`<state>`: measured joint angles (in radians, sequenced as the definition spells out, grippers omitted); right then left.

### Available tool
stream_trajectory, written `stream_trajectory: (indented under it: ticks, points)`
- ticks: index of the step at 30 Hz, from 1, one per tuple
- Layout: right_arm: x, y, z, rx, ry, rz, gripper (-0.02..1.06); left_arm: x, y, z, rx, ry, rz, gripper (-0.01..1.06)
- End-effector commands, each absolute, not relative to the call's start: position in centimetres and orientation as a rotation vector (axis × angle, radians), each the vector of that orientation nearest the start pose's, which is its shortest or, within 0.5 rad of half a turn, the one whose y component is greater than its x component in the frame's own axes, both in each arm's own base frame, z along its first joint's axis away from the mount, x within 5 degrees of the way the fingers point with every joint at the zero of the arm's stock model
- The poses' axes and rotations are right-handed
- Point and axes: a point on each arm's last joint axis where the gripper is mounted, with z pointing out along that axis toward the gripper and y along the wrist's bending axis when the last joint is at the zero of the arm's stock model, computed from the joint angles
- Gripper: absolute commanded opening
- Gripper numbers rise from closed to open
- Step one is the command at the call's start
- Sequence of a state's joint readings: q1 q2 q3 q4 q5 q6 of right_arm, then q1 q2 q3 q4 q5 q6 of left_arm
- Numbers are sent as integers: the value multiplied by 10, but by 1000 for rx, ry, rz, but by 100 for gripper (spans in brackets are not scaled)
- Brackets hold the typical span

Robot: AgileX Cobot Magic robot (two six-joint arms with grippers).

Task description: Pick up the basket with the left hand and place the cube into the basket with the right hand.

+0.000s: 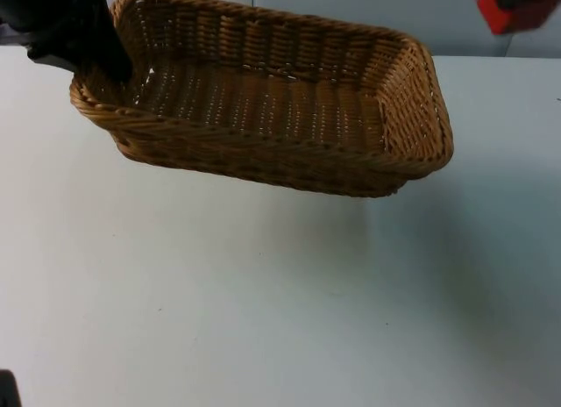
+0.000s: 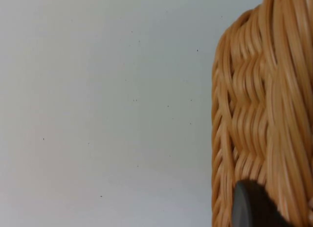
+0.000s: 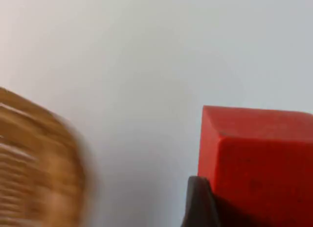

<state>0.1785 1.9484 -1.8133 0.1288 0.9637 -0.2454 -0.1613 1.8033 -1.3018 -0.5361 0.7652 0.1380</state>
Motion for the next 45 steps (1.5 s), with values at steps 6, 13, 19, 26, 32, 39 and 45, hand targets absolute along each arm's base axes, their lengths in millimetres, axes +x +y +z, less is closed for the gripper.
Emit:
stream_trajectory:
  ticks: [6, 13, 19, 26, 32, 39, 45]
  points:
    - [406, 149, 352, -709, 2374, 683, 1, 369, -93, 239, -63, 2666, -651, 0]
    - [383, 212, 312, -995, 2540, 580, 1, 369, -93, 239, -64, 2664, -650, 0]
    - [382, 234, 281, -1010, 2645, 363, 3, 369, -93, 239, -64, 2664, -650, 0]
    - [384, 240, 268, -1103, 2626, 335, 27, 369, -93, 239, -64, 2664, -650, 0]
    - [389, 242, 269, -1129, 2548, 310, 96, 369, -93, 239, -64, 2662, -650, 0]
    - [419, 192, 319, -860, 2518, 66, 103, 369, -93, 239, -64, 2662, -650, 0]
    - [432, 92, 360, -362, 2541, 198, 10, 369, -93, 239, -65, 2660, -649, 0]
